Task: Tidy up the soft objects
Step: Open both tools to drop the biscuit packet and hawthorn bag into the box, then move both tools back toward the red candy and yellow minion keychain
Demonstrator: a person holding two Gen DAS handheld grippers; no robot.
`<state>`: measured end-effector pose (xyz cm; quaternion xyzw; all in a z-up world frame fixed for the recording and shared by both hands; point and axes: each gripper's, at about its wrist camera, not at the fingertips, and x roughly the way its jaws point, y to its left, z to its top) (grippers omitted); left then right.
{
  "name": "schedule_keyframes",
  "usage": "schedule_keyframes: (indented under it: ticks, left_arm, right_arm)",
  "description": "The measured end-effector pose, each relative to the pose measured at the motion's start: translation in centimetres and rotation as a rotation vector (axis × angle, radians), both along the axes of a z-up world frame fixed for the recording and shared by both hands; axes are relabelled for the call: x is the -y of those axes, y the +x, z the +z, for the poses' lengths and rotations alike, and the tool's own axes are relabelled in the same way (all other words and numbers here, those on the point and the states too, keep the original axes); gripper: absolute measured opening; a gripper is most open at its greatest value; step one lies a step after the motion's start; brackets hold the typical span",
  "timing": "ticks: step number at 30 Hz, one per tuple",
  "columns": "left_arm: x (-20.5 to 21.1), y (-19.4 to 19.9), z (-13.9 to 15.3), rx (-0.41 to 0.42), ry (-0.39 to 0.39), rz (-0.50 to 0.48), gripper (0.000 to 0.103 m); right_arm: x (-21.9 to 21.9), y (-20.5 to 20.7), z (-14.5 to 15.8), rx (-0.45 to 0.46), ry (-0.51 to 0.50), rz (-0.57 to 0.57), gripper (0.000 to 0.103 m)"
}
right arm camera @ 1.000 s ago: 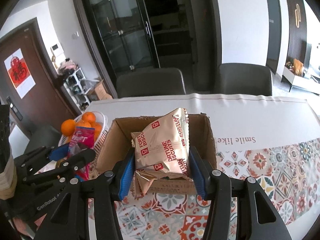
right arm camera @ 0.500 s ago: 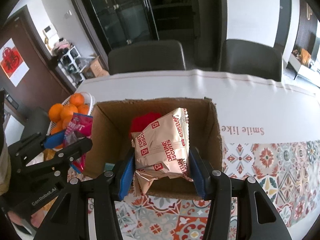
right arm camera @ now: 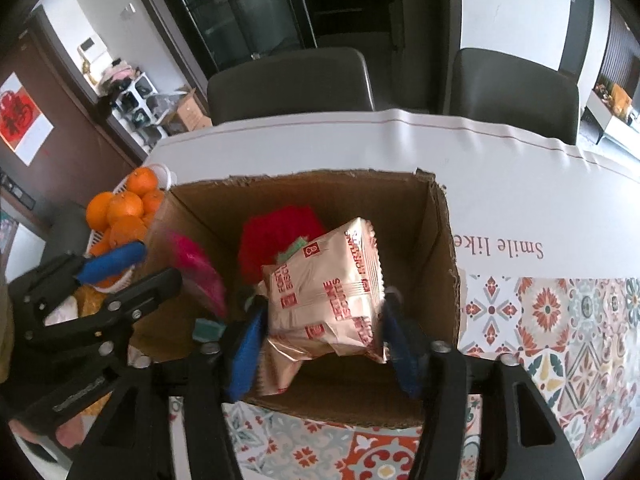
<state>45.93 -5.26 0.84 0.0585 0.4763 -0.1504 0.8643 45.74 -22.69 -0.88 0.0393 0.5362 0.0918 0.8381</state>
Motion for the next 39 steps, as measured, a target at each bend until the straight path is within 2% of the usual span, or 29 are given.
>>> schedule_keyframes:
  ticks: [4,11,22,32,39]
  left_arm:
    - [-0.1,-0.5,0.5,0.04,0.037,0.013,0.069]
    - [-1.4,-1.7,0.9,0.055,0.053,0.068,0.074]
    - [-2.6,-5.5,2.6,0.1,0.045,0.107,0.078]
    - [-2.8,-10.4,4.3,0.171,0.05,0.101,0.082]
    - [-3.0,-14.0,4.8,0.201,0.051,0.094,0.083]
  right_arm:
    - [-0.1,-0.3,0.1,0.014,-0.027,-0.01,0.072]
    - [-0.9,-1.5,1.4,0.062,-0.094,-0.015,0.073]
    - [-1.6,-5.0,3.3,0.119,-0.075,-0.012,0.073]
    - [-2.1,-9.8,5.6,0.206,-0.075,0.001,0.073]
    - [-2.4,-13.1,6.2,0.228,-0.071,0.019,0.073]
